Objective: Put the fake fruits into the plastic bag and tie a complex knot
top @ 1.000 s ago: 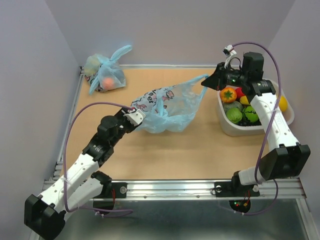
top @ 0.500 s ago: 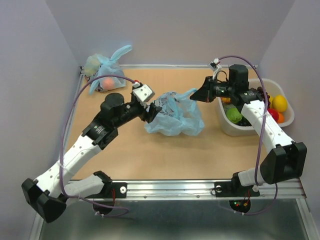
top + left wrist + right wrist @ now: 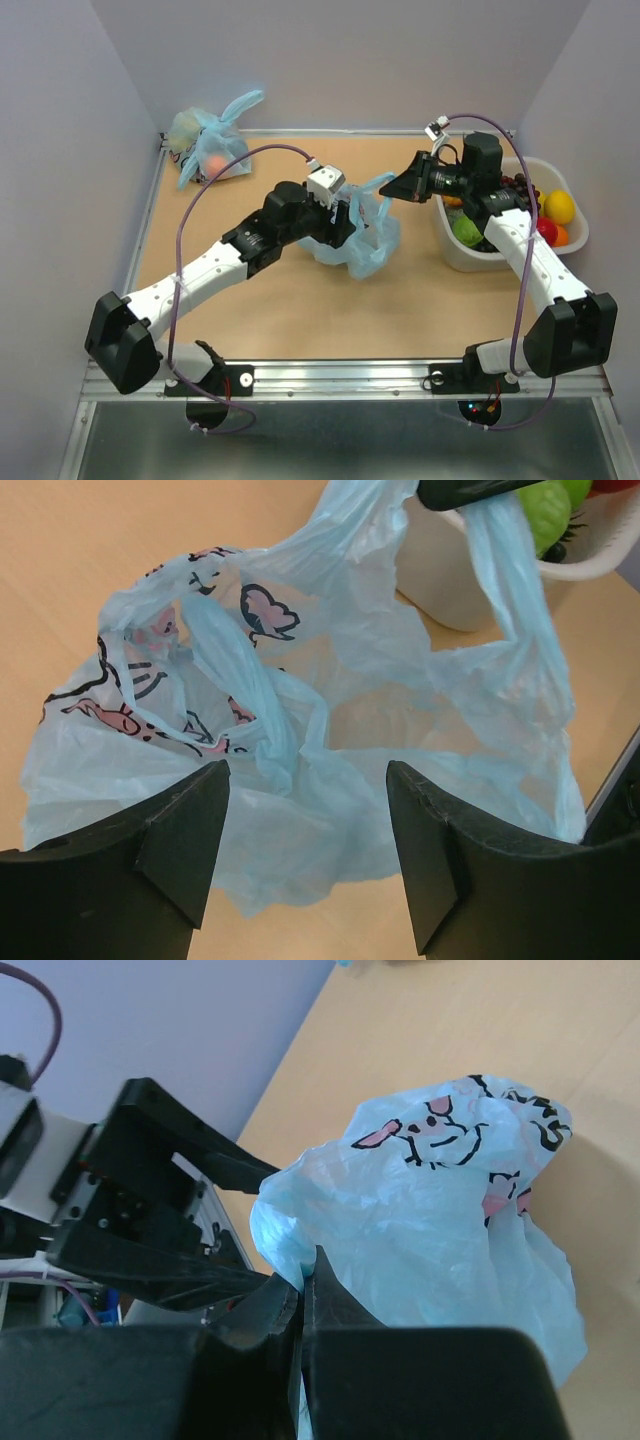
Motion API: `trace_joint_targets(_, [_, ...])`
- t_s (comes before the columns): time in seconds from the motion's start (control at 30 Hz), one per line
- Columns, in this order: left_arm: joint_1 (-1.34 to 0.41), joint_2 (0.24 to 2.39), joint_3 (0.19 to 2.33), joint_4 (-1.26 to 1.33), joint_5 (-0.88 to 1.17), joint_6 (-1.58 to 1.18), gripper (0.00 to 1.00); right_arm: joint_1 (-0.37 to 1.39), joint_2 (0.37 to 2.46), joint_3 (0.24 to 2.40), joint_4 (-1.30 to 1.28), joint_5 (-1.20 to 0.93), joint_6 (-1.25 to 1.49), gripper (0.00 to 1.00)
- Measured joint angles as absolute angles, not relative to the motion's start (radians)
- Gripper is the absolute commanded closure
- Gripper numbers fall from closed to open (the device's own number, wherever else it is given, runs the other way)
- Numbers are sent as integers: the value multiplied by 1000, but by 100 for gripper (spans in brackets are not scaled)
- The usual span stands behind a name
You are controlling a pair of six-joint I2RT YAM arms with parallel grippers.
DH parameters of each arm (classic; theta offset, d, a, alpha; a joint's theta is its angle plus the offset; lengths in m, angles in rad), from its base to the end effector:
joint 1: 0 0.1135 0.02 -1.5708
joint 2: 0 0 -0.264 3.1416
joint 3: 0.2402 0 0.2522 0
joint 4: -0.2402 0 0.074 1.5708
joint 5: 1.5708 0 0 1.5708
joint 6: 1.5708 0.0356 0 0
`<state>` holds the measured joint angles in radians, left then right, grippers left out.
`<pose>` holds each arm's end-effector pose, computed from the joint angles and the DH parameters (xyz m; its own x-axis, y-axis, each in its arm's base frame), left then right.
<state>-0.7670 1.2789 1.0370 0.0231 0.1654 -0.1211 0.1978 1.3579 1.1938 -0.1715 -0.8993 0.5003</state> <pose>0.2139 -0.2143 0.3422 -0.2518 0.0772 -0.9647 0.7755 0.6124 -0.1534 0.2950 0.0876 0.3590 -0.6897 0.1662 -0.7048 -0.5883 0.4388 0.6792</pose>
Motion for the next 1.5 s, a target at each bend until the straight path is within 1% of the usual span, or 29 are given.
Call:
trace_joint_targets(0.27, [-771,1441,1111,71,143,-153,18,198,1350,1187,-145,-906,525,100])
trace_joint_targets(0.53, [-771,1603,1157,125,102,-187,21,198,1343,1177,-145,-917,543,100])
trace_joint_targets(0.63, [-770,1649,1161,148,71,-208,25,198,1339,1177,-144,-918,548,100])
trace_joint_targets(0.7, [-769,1668,1161,160,63,-220,45,198,1339,1177,-144,-921,551,100])
trace_joint_targets(0.77, [-764,1684,1161,180,62,-235,73,198,1339,1177,-144,-922,554,100])
trace_joint_targets(0.8, [-762,1687,1161,189,63,-237,96,198,1339,1177,-144,-921,554,99])
trace_joint_targets(0.83, [-758,1690,1161,195,64,-248,100,198,1339,1177,-142,-920,554,100])
trace_joint_targets(0.97, [-710,1683,1166,195,115,-236,100,196,1323,1147,-150,-855,524,99])
trace_joint_targets(1.07, [-645,1613,1166,147,196,-180,100,196,1315,1131,-192,-696,448,99])
trace_joint_targets(1.13, [-583,1507,1165,113,256,-131,100,188,1307,1116,-223,-561,385,100])
trace_joint_targets(1.27, [-429,1209,1170,94,374,-26,100,144,1285,1084,-274,-312,280,100])
trace_joint_targets(1.37, [-293,1024,1174,97,454,46,100,110,1270,1072,-295,-181,230,99])
trace_joint_targets(1.4, [-271,1000,1164,103,468,57,100,102,1263,1068,-299,-134,215,100])
trace_joint_targets(1.5, [-210,882,1071,98,559,105,100,96,1242,1063,-302,-86,181,99])
